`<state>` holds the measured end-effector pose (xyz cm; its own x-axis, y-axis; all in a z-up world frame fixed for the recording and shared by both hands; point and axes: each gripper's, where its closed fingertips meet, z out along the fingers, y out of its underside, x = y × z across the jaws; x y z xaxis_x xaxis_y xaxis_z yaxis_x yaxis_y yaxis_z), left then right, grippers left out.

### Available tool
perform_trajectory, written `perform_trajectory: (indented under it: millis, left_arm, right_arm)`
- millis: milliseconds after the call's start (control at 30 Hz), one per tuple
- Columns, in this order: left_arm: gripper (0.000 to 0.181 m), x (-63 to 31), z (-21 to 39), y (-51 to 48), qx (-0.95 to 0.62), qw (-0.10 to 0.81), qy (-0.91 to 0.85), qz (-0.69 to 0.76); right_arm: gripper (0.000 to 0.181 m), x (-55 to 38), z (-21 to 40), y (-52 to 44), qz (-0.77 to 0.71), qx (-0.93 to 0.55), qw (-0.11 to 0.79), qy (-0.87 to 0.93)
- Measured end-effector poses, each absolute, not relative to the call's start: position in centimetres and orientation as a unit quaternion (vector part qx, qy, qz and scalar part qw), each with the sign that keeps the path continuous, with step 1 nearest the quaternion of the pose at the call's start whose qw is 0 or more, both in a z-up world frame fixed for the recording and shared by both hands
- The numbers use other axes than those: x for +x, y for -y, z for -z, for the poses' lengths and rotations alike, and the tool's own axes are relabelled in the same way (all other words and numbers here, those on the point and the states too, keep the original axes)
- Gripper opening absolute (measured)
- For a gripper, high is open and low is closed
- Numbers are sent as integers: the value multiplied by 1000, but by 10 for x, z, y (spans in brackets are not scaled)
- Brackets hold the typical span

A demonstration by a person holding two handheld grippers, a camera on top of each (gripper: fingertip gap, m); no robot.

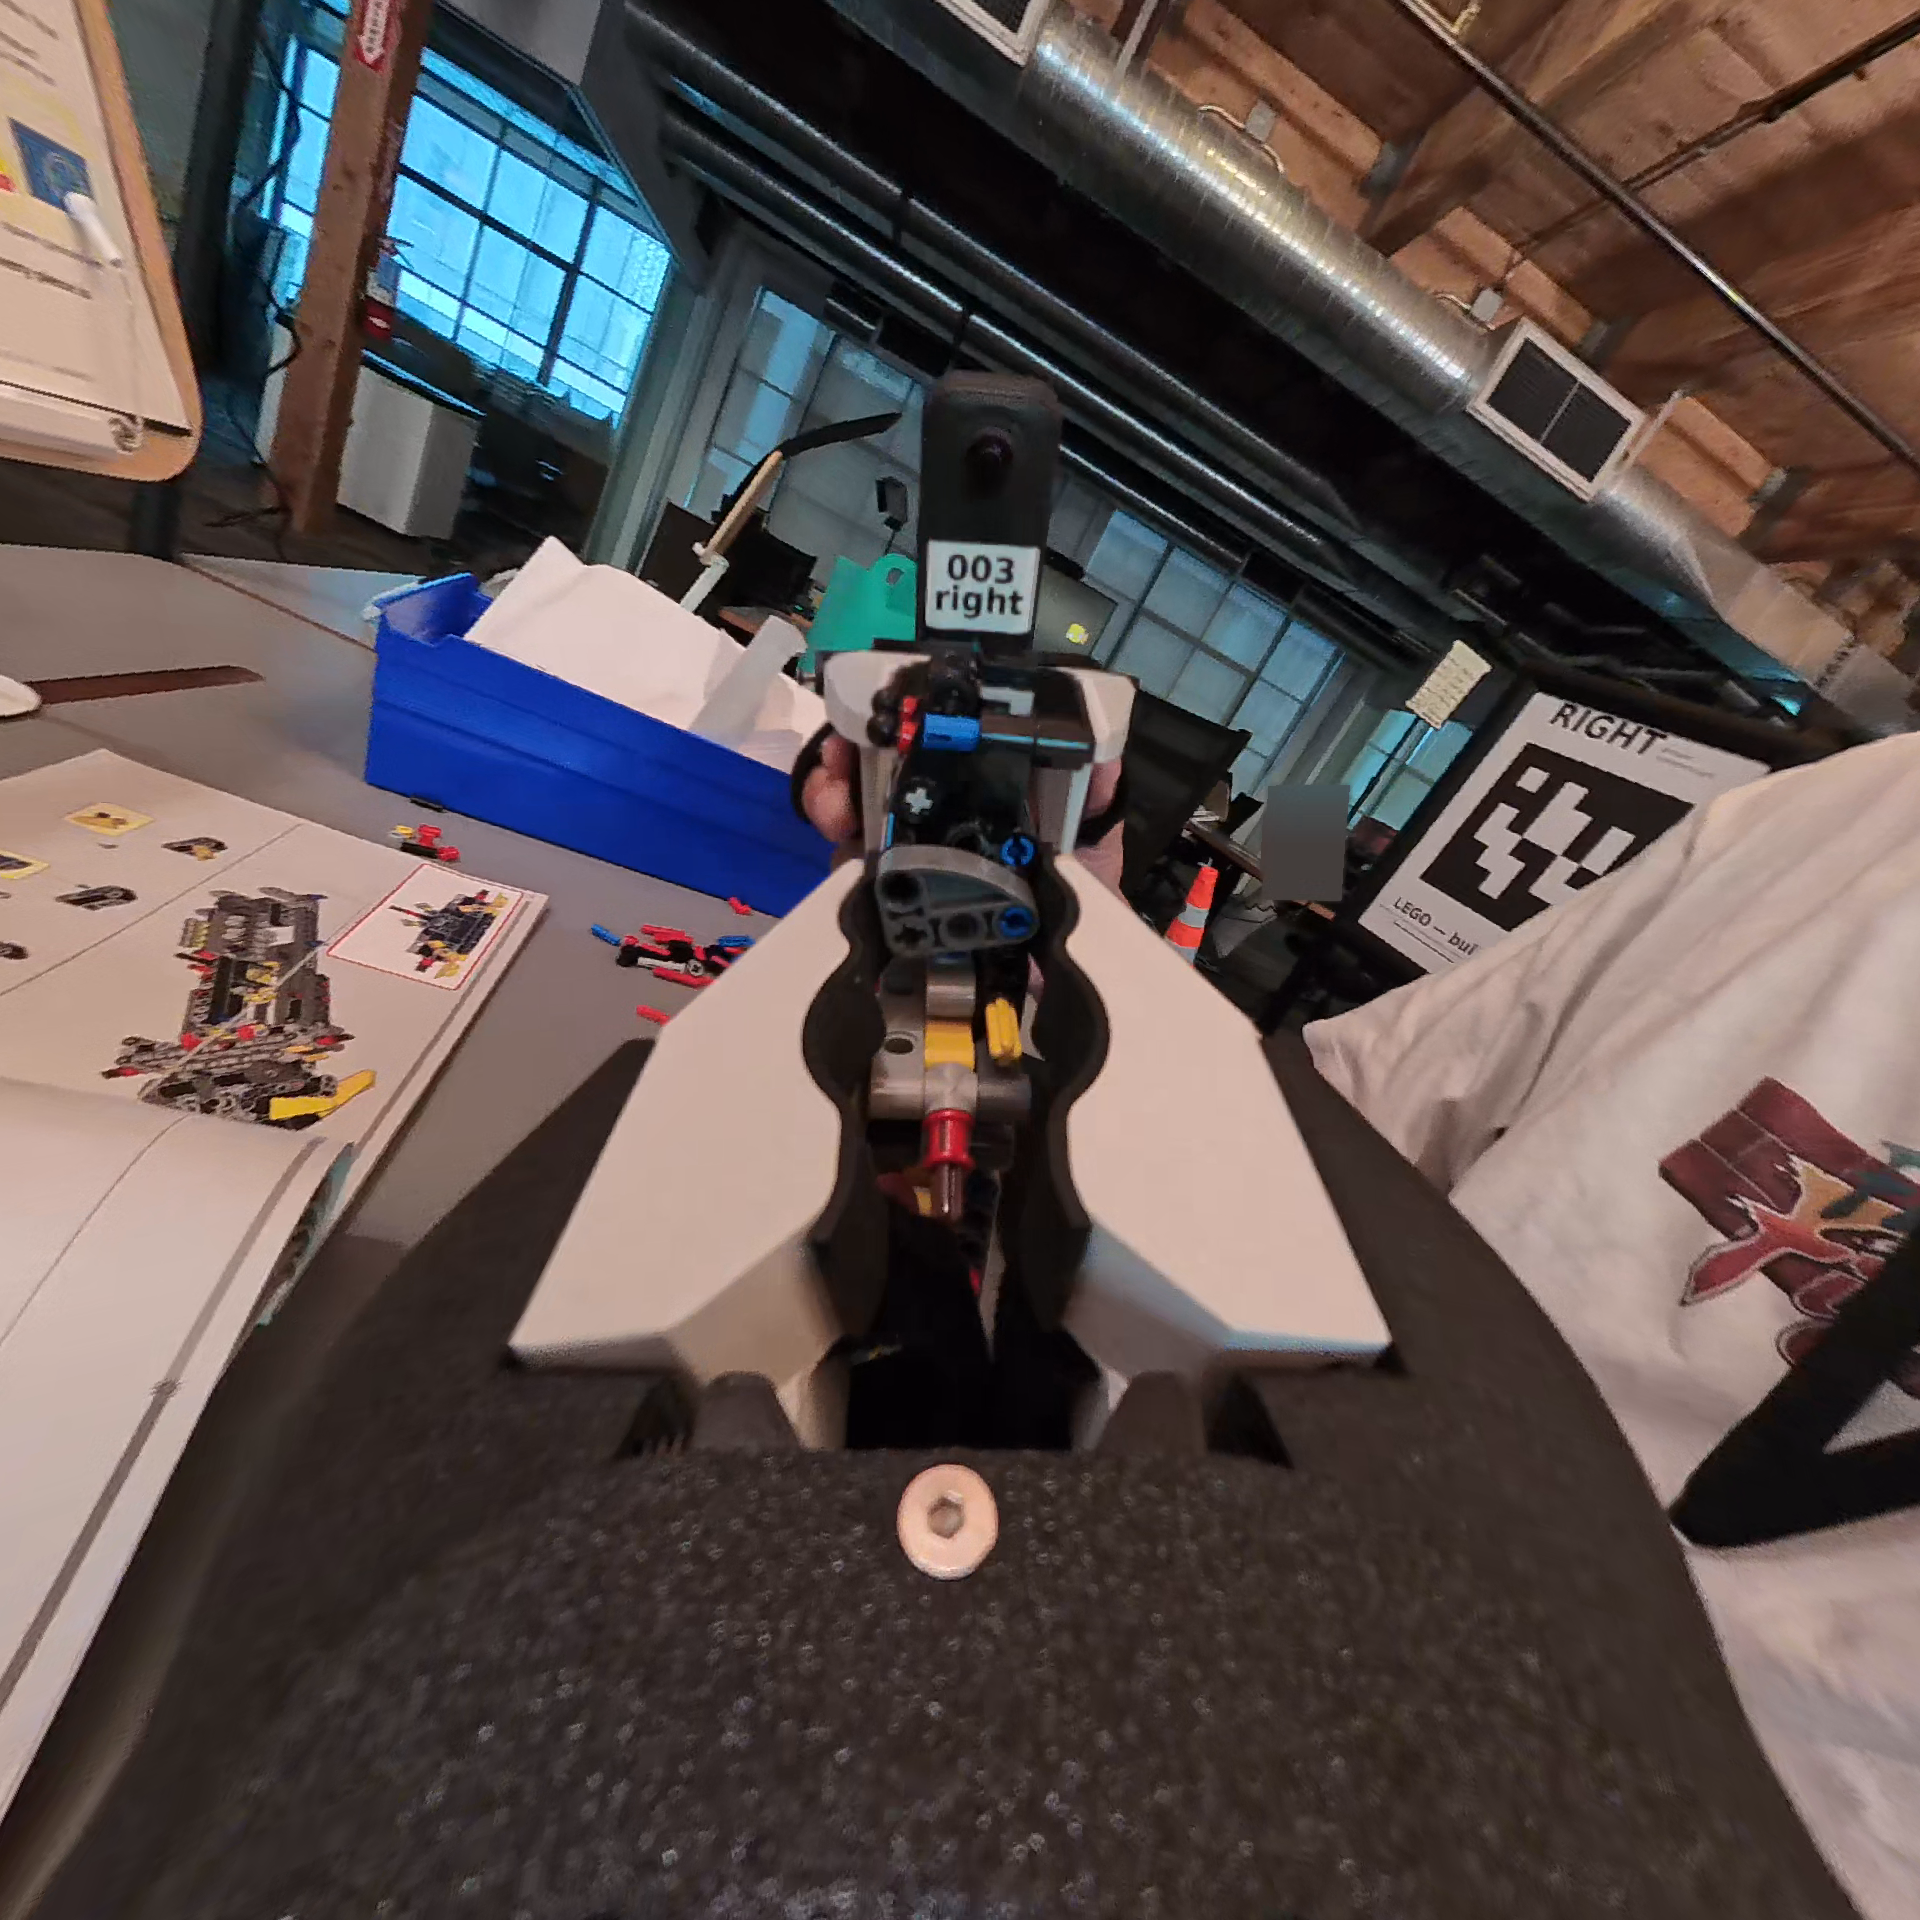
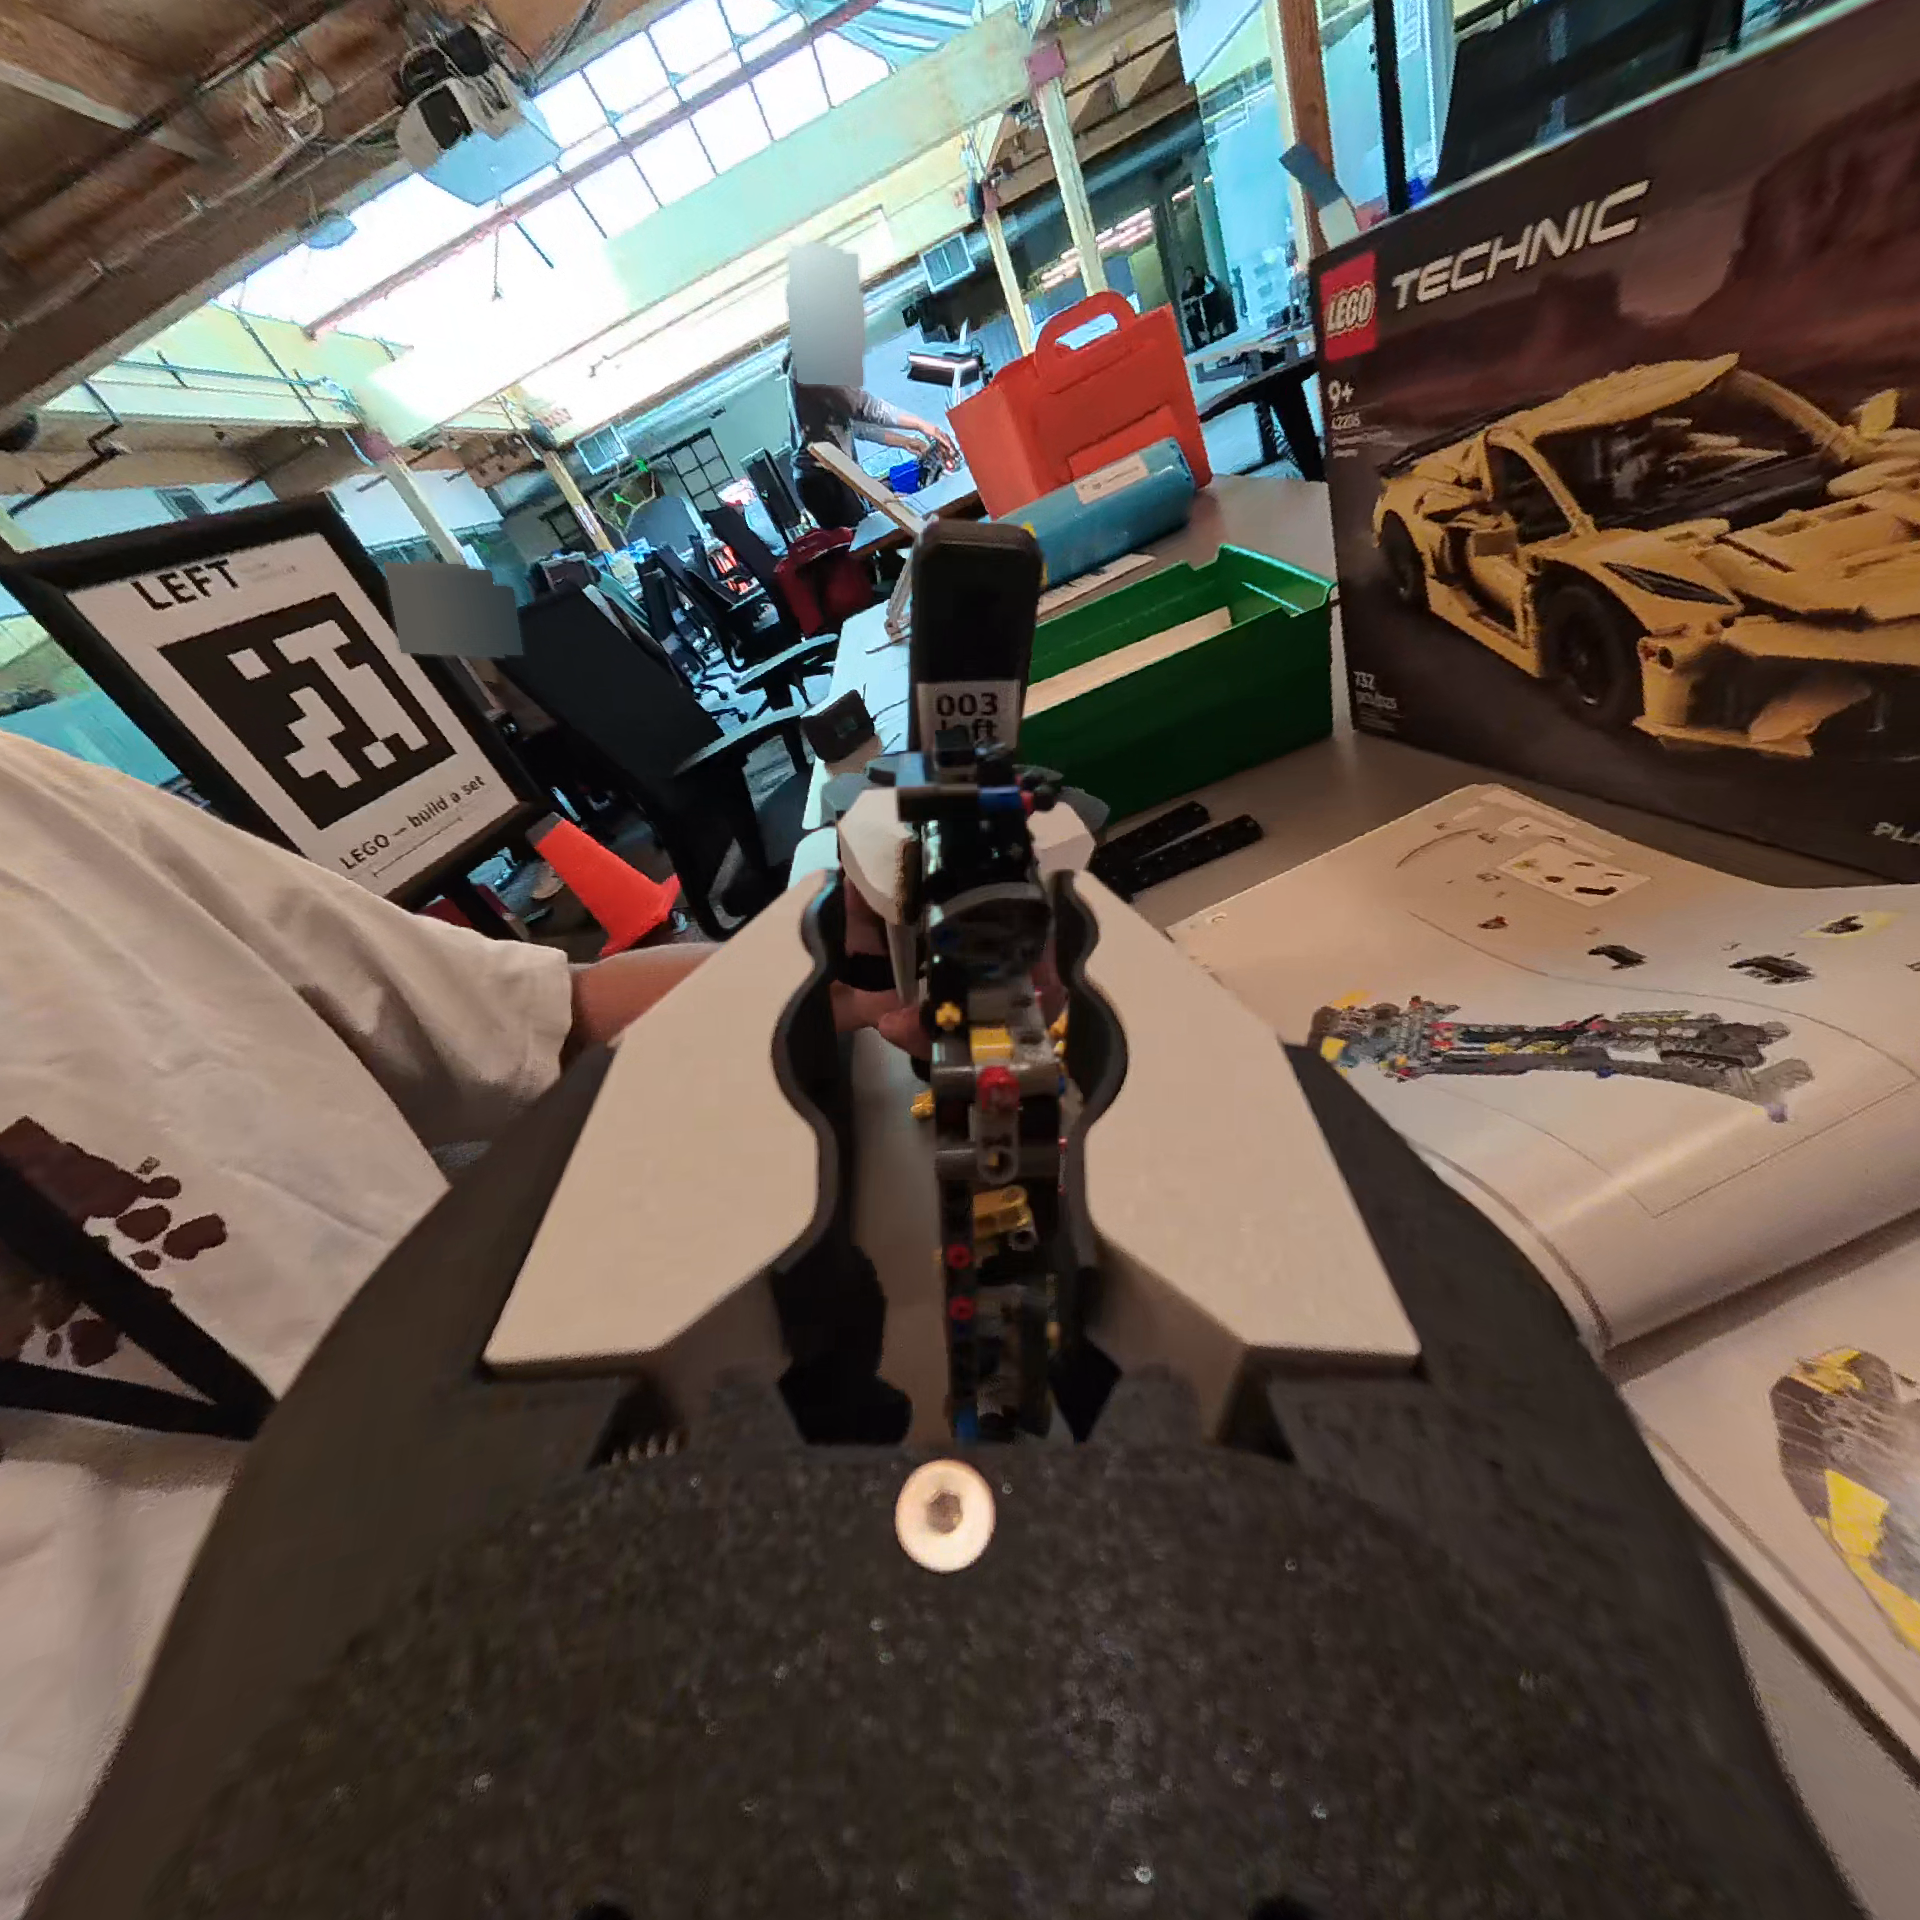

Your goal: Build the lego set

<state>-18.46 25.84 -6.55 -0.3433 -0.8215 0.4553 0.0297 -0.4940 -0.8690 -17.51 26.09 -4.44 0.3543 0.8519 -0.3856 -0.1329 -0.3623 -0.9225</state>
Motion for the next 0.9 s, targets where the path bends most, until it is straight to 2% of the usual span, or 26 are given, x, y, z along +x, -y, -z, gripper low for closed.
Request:
perform_trajectory:
  millis: [167,433,700,800,900]
  left_arm:
    - [23,-187,63,-252,-472,301,-419,715]
    - [23,-187,61,-241,-457,299,-435,716]
    - [23,-188,61,-241,-458,308,-444,705]
    - [26,-184,63,-251,-479,361,-450,661]
    - [41,-185,62,-268,-508,457,-460,567]
  right_arm:
    - [33,-188,42,-256,-483,-651,498,307]
    - [6,-190,37,-249,-489,-630,513,319]
    - [8,-191,36,-249,-578,-630,448,261]
    - [6,-188,39,-257,-558,-640,467,246]
    - [6,-187,40,-265,-489,-663,511,245]
